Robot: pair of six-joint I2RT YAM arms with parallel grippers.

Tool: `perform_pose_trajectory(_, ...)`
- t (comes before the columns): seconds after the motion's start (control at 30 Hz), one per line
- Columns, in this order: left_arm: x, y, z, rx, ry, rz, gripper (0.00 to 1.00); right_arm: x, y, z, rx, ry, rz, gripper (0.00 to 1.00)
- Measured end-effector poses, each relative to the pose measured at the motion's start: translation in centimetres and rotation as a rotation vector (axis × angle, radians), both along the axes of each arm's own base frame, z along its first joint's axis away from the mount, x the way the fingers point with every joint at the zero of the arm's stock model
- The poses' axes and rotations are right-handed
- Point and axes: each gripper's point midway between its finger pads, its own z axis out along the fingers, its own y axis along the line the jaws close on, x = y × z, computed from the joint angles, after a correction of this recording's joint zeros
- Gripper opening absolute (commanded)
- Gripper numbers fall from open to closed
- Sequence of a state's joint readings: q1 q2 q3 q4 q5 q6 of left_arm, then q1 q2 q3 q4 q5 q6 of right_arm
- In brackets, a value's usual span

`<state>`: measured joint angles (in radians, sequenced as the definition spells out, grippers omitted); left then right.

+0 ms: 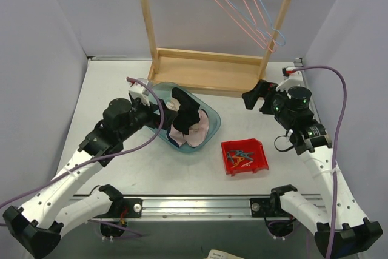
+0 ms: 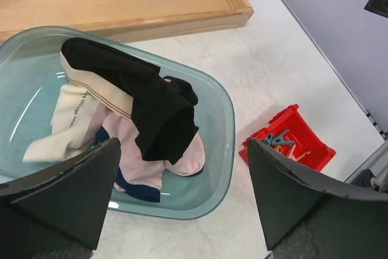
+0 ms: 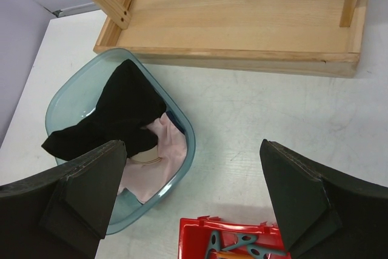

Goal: Remove the underwear clipped to the hanger
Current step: Reset both arms

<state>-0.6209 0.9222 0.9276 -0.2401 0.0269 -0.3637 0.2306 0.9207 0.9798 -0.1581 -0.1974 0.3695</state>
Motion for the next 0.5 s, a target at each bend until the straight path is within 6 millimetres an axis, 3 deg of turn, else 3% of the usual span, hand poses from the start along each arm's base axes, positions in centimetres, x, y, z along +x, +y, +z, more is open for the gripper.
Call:
perform_pose_trajectory(0.13,-1.9,1.4,1.3,-0.021,-0.023,0.001,0.94,-0.4,0.0,1.1,0.016,-0.037,-0.002,1.00)
perform_pose_trajectory(0.33,-4.3,3.0,3.7,-0.085,-0.100,-0.002,0.94,-2.1,-0.4,5.3,0.068,-0.179,-0.004,1.00)
perform_pose_trajectory(0.5,-4.7,3.2,3.4,-0.085,-0.086,-0.001,0.94,-3.5,-0.2,7.3,0.097,-0.248,0.018,1.00)
